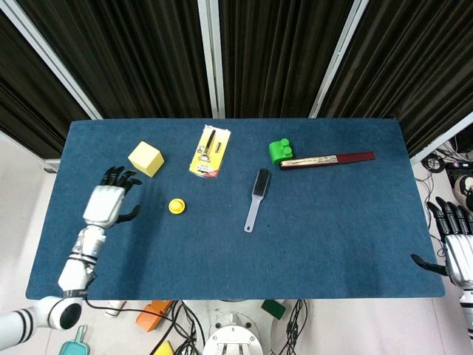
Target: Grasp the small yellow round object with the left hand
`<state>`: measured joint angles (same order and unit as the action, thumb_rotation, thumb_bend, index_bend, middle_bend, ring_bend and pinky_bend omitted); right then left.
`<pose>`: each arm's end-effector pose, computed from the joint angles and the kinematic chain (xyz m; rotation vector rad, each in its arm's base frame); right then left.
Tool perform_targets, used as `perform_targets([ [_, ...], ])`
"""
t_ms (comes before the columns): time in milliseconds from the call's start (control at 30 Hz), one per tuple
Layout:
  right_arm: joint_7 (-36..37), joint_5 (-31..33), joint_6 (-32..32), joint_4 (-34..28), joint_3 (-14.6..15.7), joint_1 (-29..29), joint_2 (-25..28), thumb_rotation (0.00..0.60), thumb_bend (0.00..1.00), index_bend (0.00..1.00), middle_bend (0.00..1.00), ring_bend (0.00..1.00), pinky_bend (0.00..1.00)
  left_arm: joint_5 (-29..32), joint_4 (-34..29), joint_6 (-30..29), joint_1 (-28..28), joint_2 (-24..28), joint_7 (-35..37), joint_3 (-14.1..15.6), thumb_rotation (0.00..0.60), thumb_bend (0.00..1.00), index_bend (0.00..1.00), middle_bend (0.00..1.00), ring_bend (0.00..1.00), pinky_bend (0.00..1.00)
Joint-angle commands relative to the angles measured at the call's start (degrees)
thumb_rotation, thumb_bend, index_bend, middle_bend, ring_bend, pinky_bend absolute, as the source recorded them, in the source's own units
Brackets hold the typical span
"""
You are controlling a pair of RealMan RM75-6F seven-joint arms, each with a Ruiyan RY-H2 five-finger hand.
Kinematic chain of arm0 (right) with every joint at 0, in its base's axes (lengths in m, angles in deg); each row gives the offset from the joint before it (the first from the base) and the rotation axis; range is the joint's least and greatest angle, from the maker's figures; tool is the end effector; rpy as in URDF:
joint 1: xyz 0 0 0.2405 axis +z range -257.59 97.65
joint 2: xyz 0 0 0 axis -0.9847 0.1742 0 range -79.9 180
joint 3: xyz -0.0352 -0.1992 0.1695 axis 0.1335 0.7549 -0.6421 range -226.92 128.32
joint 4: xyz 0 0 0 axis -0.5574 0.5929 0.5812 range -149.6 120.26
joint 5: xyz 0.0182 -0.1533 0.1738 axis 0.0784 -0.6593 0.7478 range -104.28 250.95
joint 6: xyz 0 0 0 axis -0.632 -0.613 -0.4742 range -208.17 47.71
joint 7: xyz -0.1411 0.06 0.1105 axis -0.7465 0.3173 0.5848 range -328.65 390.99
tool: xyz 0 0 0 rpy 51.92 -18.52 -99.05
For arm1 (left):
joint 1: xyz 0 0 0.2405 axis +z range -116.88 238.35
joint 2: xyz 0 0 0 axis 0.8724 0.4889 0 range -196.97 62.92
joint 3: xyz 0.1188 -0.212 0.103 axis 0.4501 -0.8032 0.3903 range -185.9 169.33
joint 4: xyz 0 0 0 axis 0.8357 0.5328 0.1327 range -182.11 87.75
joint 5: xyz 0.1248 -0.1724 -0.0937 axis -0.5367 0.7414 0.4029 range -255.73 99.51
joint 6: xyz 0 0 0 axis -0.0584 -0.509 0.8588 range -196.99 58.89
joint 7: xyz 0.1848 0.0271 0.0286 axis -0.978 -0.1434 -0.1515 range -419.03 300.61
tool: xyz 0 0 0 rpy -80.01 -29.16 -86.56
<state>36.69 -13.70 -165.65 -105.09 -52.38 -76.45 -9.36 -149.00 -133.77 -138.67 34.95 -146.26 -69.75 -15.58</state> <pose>-0.3416 -0.2226 0.1747 1.3810 -0.8852 0.8934 -0.2574 0.3502 0.0380 -1.5378 -0.9615 -0.9250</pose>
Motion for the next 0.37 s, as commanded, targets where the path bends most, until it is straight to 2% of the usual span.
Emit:
perform_targets([
  [33,0.68,0.17,0.29,0.63,0.08,0.00,-0.26,0.600,0.14,0.00,0.02,0.00,0.05,-1.62,-3.29,-5.78,6.58,5.96,5.02,2.88,0.600,0.30,0.25,0.15,0.04,0.00],
  [200,1.23,-0.57,-0.09,1.04,0.10,0.09,-0.62,0.600,0.14,0.00,0.02,0.00,0.05,-4.81,-4.54,-13.72,13.65,9.81,8.84,6.02,0.600,0.27,0.24,0.15,0.04,0.00],
  [367,1.15,-1.58,-0.36,0.39,0.05,0.46,-0.61,0.600,0.14,0.00,0.02,0.00,0.05,-8.39,-4.96,-19.98,18.34,11.19,11.12,7.75,0.600,0.27,0.23,0.15,0.04,0.00],
])
